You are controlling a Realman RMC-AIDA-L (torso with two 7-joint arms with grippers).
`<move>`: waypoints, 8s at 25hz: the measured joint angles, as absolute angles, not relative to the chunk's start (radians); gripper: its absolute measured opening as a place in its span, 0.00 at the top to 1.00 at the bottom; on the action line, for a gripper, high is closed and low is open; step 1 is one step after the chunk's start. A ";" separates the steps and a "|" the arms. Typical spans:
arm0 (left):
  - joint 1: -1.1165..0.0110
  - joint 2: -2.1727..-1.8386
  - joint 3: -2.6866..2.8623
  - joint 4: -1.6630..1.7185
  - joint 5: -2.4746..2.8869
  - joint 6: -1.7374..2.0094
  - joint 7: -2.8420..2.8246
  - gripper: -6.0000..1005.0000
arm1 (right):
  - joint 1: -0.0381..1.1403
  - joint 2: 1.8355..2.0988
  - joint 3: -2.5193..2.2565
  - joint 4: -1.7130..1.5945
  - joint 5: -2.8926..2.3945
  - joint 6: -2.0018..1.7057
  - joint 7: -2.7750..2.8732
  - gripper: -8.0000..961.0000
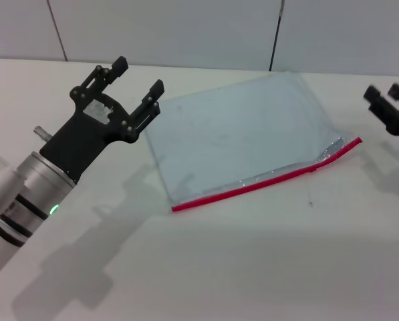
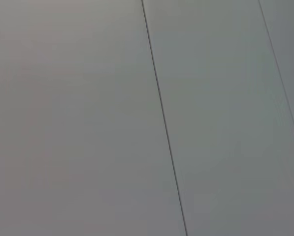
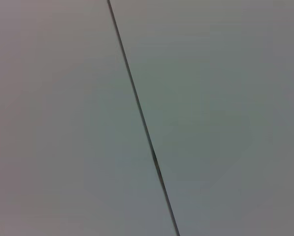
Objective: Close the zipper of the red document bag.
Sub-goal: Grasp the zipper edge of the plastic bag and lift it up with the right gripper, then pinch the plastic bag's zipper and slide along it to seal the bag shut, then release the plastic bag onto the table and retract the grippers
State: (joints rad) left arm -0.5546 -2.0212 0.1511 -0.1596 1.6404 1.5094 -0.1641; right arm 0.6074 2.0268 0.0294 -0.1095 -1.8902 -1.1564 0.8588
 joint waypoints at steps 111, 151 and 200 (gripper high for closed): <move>-0.627 -2.026 0.161 -0.157 1.873 1.380 -0.136 0.72 | 0.913 2.032 -0.071 -0.018 -2.269 -1.267 1.170 0.98; -0.633 -2.027 0.162 -0.156 1.877 1.325 -0.141 0.91 | 0.913 2.032 -0.071 -0.017 -2.269 -1.280 1.170 0.98; -0.608 -2.028 0.153 -0.161 1.782 1.333 -0.150 0.63 | 0.607 2.034 0.153 -0.129 -1.931 -1.387 0.857 0.61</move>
